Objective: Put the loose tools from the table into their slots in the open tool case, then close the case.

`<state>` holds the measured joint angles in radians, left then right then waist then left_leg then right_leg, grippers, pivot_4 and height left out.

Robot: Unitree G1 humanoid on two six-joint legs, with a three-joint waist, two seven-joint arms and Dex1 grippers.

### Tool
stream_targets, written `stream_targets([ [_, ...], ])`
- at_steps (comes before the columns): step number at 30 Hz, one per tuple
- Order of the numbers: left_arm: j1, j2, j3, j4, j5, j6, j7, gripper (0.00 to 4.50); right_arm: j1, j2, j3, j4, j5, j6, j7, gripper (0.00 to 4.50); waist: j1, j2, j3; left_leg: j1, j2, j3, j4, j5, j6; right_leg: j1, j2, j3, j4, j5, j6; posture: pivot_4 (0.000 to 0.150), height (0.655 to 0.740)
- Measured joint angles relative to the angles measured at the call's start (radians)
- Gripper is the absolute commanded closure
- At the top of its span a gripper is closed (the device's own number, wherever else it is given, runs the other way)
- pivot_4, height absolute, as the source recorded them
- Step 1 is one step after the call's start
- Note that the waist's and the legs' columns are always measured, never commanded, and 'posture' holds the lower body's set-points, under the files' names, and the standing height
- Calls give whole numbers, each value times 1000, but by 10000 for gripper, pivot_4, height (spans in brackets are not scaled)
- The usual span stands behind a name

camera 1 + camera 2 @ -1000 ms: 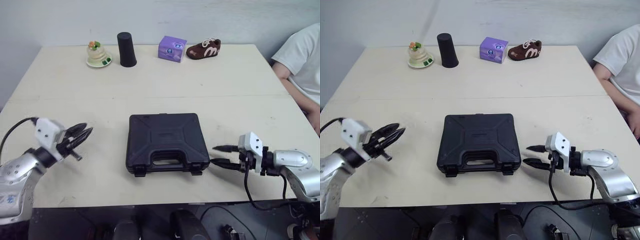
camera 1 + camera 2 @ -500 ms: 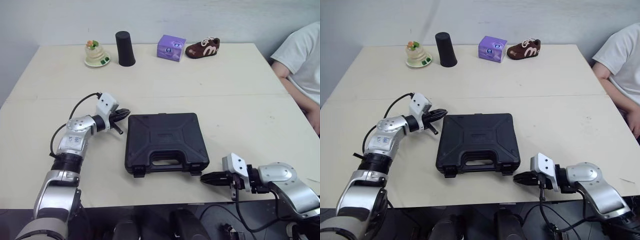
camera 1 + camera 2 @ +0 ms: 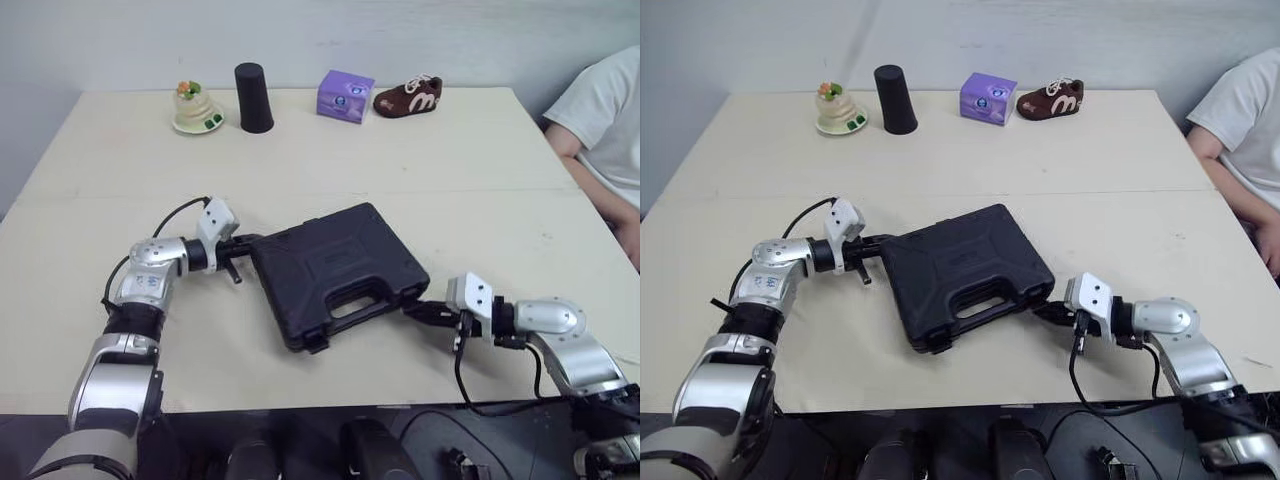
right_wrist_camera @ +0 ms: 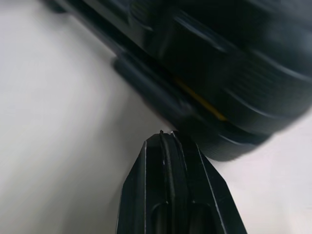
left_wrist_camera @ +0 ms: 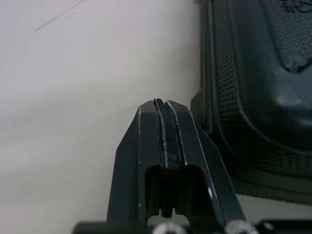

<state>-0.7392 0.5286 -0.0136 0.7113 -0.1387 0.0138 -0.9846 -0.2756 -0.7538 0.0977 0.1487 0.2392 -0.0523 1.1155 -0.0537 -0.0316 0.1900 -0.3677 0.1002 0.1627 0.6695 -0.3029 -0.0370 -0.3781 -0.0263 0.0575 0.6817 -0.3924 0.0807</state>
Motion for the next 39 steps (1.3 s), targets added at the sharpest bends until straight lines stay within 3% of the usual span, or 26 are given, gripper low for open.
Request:
stream_targets([
  [10,302,62,59,-456,-35,169,71,45000,-102,56,-7,183,-61,-131,-56,44876,-7,0,0,1,2,0,-1,0,0,0,-1,1,1,0,0,1500,7400],
  [16,455,-18,275,-684,-188,273,256,45000,-49,58,-34,139,-56,-130,-95,44876,-4,0,0,0,2,-2,-2,0,0,1,-1,0,0,0,0,1500,7400],
  [20,460,-7,319,-879,-311,350,263,45000,35,56,-83,39,-19,-40,-126,44876,14,0,0,-1,0,-5,-1,0,0,3,-2,-1,-2,0,1,1500,7400],
  [23,308,45,166,-962,-322,441,212,45000,137,72,-129,-86,25,31,-180,44876,27,0,-1,-1,-3,-5,-2,1,2,4,0,-1,-3,2,3,1500,7400],
  [28,125,-38,-11,-874,-279,487,201,45000,202,77,-183,-159,37,69,-231,44876,20,1,-1,-1,-8,-2,-4,1,2,3,2,2,-7,3,5,1500,7400],
  [32,-111,-210,-204,-578,-146,415,185,45000,233,99,-207,-200,56,121,-268,44876,26,1,-1,-2,-10,-2,-4,2,3,2,4,2,-8,3,5,1500,7400],
  [39,-304,-362,-291,-201,-17,265,137,45000,254,131,-224,-225,60,143,-306,44876,4,1,-1,-2,-9,-2,-6,2,3,0,5,4,-8,3,5,1500,7400],
])
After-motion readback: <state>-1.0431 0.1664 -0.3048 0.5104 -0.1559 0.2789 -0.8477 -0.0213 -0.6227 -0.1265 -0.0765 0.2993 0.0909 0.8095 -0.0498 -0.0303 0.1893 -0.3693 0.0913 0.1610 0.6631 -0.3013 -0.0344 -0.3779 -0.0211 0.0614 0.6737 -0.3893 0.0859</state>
